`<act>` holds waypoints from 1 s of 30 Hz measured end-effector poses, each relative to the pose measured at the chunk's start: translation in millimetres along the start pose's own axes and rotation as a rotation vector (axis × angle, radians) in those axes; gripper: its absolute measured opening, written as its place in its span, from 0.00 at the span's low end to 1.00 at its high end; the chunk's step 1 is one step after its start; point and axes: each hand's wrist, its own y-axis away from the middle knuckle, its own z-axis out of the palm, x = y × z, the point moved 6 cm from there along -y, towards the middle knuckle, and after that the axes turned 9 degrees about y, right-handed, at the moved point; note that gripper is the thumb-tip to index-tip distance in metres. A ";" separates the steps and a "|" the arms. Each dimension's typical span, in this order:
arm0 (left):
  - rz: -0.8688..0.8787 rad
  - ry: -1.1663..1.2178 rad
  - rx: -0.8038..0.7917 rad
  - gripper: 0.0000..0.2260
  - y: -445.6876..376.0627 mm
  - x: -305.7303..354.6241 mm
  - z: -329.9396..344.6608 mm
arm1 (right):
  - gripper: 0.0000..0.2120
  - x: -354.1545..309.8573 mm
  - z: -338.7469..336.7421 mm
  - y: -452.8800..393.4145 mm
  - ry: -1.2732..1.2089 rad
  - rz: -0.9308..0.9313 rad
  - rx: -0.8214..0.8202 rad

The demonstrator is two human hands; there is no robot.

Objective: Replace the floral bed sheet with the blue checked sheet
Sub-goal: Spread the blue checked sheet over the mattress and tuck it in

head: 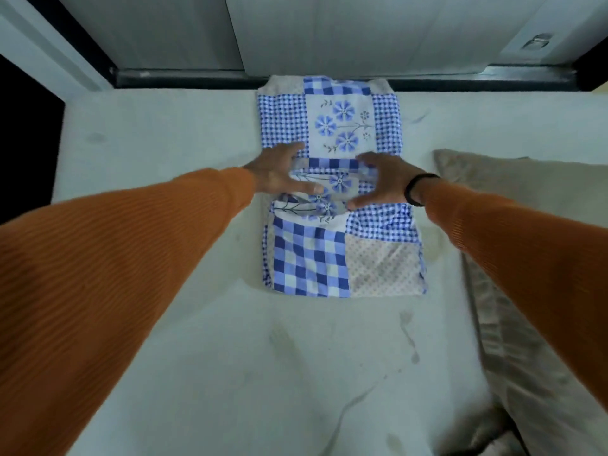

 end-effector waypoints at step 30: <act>-0.099 -0.115 -0.167 0.16 351.8 -25.6 329.0 | 0.14 -14.2 288.9 337.9 -0.037 0.261 -0.263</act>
